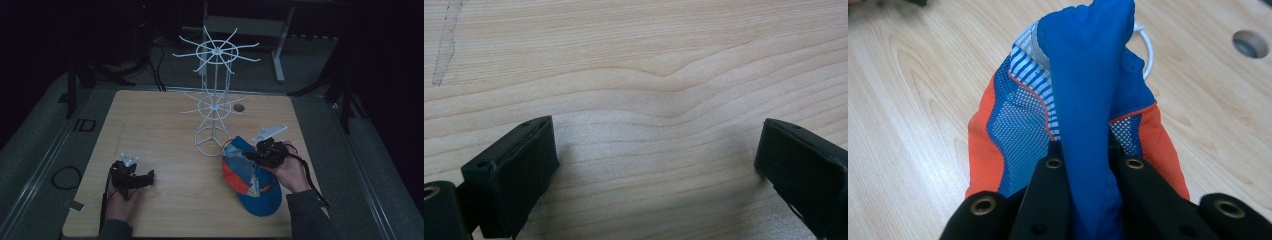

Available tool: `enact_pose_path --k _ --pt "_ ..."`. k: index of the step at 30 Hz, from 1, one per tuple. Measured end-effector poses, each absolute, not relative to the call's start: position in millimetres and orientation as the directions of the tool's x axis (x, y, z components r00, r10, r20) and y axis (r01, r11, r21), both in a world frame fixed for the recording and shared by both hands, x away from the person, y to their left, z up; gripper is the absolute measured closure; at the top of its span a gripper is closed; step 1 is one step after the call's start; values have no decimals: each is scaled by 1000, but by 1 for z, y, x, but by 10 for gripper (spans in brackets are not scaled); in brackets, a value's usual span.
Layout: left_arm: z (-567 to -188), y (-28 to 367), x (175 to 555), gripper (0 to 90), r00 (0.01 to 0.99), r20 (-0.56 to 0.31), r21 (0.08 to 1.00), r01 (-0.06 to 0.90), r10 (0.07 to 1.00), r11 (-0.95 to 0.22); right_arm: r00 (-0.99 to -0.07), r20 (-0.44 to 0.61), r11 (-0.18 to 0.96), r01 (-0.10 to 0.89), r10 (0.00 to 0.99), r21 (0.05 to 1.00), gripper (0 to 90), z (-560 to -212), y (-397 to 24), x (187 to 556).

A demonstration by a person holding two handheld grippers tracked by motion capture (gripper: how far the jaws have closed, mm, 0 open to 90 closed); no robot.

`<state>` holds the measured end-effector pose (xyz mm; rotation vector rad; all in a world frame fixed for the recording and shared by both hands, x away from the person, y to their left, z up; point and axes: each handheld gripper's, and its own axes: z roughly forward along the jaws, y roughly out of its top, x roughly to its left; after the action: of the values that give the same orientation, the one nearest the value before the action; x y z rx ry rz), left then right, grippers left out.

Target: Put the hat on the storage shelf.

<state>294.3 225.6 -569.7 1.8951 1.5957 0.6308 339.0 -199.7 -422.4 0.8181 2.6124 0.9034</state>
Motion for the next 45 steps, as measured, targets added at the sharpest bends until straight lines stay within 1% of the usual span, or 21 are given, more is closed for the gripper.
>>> enact_pose_path --k 14,30,36,45 --pt "-569 226 294 39 177 -7 688 715 984 -124 -800 -77 594 372 594 714 889 -401 -211 329" --pt "-570 226 294 39 176 -9 690 714 984 -122 -782 -92 557 349 616 754 889 -385 -227 321" --pt "-570 226 294 39 177 -6 690 713 984 -123 -782 -74 529 345 619 775 890 -378 -233 317" --pt "-570 226 294 39 176 -7 691 712 984 -122 -781 -74 505 325 620 799 889 -367 -238 312"
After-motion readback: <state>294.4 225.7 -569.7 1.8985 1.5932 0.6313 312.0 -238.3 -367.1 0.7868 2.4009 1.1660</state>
